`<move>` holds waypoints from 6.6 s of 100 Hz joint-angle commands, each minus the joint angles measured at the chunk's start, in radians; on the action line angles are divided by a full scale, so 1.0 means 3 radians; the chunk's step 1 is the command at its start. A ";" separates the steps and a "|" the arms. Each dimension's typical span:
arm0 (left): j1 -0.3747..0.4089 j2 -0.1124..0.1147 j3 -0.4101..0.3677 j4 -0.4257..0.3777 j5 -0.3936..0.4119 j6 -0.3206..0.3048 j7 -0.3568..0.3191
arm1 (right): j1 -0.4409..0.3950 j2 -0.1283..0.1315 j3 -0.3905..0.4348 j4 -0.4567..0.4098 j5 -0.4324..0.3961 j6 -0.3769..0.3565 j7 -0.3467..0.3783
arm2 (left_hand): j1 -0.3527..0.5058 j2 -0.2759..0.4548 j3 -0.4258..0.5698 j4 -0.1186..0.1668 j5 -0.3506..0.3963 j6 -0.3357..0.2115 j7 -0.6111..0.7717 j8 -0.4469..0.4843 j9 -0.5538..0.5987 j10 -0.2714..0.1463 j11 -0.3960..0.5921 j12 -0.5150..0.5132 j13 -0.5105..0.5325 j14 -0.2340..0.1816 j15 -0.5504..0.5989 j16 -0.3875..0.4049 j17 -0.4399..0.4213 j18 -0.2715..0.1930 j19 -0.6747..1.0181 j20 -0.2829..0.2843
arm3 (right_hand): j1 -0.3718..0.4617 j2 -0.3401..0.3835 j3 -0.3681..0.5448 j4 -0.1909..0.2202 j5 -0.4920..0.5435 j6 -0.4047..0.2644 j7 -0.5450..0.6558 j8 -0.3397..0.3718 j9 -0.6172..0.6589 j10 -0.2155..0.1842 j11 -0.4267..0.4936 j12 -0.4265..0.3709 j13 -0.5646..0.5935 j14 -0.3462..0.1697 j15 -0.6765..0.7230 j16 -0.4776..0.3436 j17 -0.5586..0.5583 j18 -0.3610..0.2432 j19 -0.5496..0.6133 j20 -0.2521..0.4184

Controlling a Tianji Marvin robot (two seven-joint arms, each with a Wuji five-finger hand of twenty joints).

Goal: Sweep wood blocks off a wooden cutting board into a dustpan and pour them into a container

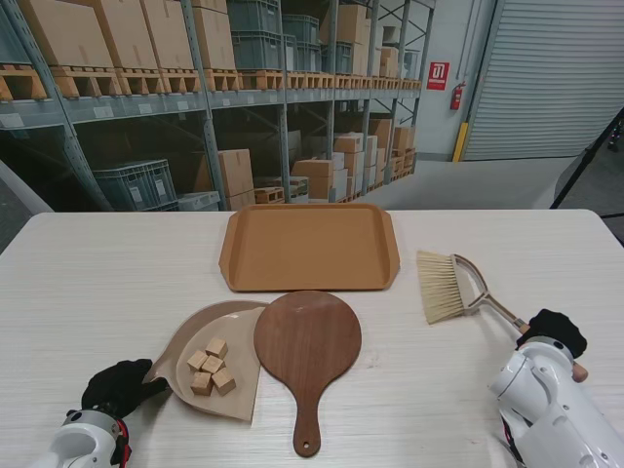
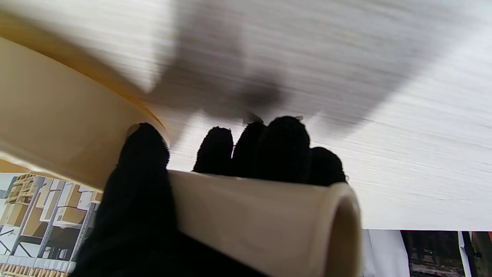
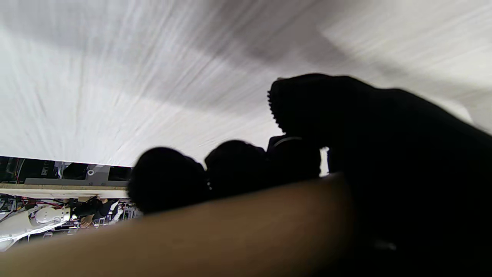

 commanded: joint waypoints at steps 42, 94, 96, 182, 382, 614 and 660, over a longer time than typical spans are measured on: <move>0.0011 -0.0003 0.0006 -0.0010 -0.0003 -0.0004 -0.0079 | 0.0015 0.0117 -0.0154 0.0177 -0.0280 0.0074 0.0331 | 0.0286 0.0265 0.0344 0.0026 0.0352 -0.0158 0.0192 0.0068 0.0250 -0.1221 0.5109 0.0017 0.0219 -0.0841 0.0052 -0.0024 0.0064 -0.0162 0.0273 -0.0041 | -0.0083 -0.0107 0.1524 -0.1352 -0.0525 0.0119 -0.0223 -0.0910 -0.0508 0.0174 -0.0781 -0.0583 -0.0117 0.0258 -0.1058 -0.0414 -0.0726 0.0108 -0.0444 0.0210; -0.0005 -0.0001 0.0013 0.0001 -0.0013 -0.0007 -0.0095 | -0.0057 0.0204 -0.0115 0.0125 -0.0607 -0.0157 0.0524 | 0.0290 0.0265 0.0341 0.0026 0.0352 -0.0160 0.0192 0.0068 0.0246 -0.1220 0.5103 0.0016 0.0213 -0.0834 0.0045 -0.0024 0.0056 -0.0162 0.0267 -0.0040 | -0.0739 0.0052 0.1434 -0.1783 -0.1143 0.0276 -0.0483 -0.1488 -0.1215 0.0261 -0.1167 -0.0806 -0.0803 0.0201 -0.1761 -0.0209 -0.1301 0.0055 -0.1140 0.1022; -0.0005 -0.0001 0.0013 0.0001 -0.0013 -0.0007 -0.0095 | -0.0063 0.0206 -0.0110 0.0117 -0.0617 -0.0169 0.0528 | 0.0288 0.0266 0.0339 0.0025 0.0354 -0.0161 0.0192 0.0069 0.0246 -0.1220 0.5103 0.0016 0.0213 -0.0834 0.0045 -0.0024 0.0056 -0.0162 0.0267 -0.0040 | -0.0766 0.0102 0.1397 -0.1754 -0.1155 0.0287 -0.0504 -0.1501 -0.1240 0.0263 -0.1173 -0.0814 -0.0820 0.0197 -0.1785 -0.0189 -0.1314 0.0058 -0.1156 0.1036; 0.0012 -0.0003 0.0007 -0.0009 -0.0018 0.0006 -0.0091 | -0.0288 0.0252 0.0060 -0.0263 -0.0901 -0.0555 0.0758 | 0.0290 0.0268 0.0336 0.0025 0.0359 -0.0157 0.0193 0.0072 0.0246 -0.1215 0.5096 0.0013 0.0213 -0.0834 0.0045 -0.0022 0.0057 -0.0164 0.0268 -0.0038 | -0.1326 0.0696 0.0403 -0.1554 -0.1297 0.0386 -0.0976 -0.1497 -0.1682 0.0309 -0.1434 -0.1057 -0.1273 0.0189 -0.2357 -0.0060 -0.1760 0.0168 -0.1636 0.1128; 0.0020 -0.0012 -0.0014 0.0000 -0.0049 0.0025 -0.0060 | 0.0383 -0.0110 -0.0722 -0.0479 0.1521 -0.2494 0.0282 | 0.0311 0.0291 0.0330 0.0019 0.0355 -0.0142 0.0190 0.0097 0.0245 -0.1208 0.5100 0.0014 0.0213 -0.0825 0.0044 -0.0024 0.0048 -0.0152 0.0267 -0.0031 | -0.1916 0.1613 -0.0774 -0.1388 -0.1601 0.0763 -0.2058 -0.1672 -0.2025 0.0363 -0.2260 -0.1577 -0.1708 0.0125 -0.3667 -0.0473 -0.2235 0.0233 -0.2938 0.0924; -0.0403 -0.0082 -0.0294 -0.0132 -0.0628 0.0112 -0.0094 | 0.0411 -0.0135 -0.0986 -0.0202 0.2266 -0.2640 0.0687 | 0.0441 0.0411 0.0327 0.0016 0.0383 0.0041 0.0212 0.0413 0.0338 -0.1167 0.5524 0.0239 0.0327 -0.0855 0.0555 0.0077 0.0031 -0.0122 0.0437 0.0139 | -0.2144 0.2121 -0.1087 -0.1368 -0.1581 0.0675 -0.1885 -0.1661 -0.2079 0.0363 -0.2134 -0.1490 -0.1816 0.0149 -0.3544 -0.0400 -0.2268 0.0233 -0.2902 0.1209; -0.1323 -0.0028 0.0051 0.0518 -0.0731 0.0010 -0.0277 | 0.0393 -0.0134 -0.0984 -0.0217 0.2325 -0.2629 0.0720 | 0.0424 0.0457 0.0320 0.0017 0.0330 0.0029 0.0222 0.0452 0.0312 -0.1229 0.5520 0.0247 0.0310 -0.0920 0.0550 0.0066 0.0044 -0.0159 0.0441 0.0128 | -0.2124 0.2165 -0.1095 -0.1365 -0.1599 0.0665 -0.1900 -0.1655 -0.2031 0.0373 -0.2129 -0.1478 -0.1807 0.0164 -0.3545 -0.0396 -0.2274 0.0241 -0.2914 0.1221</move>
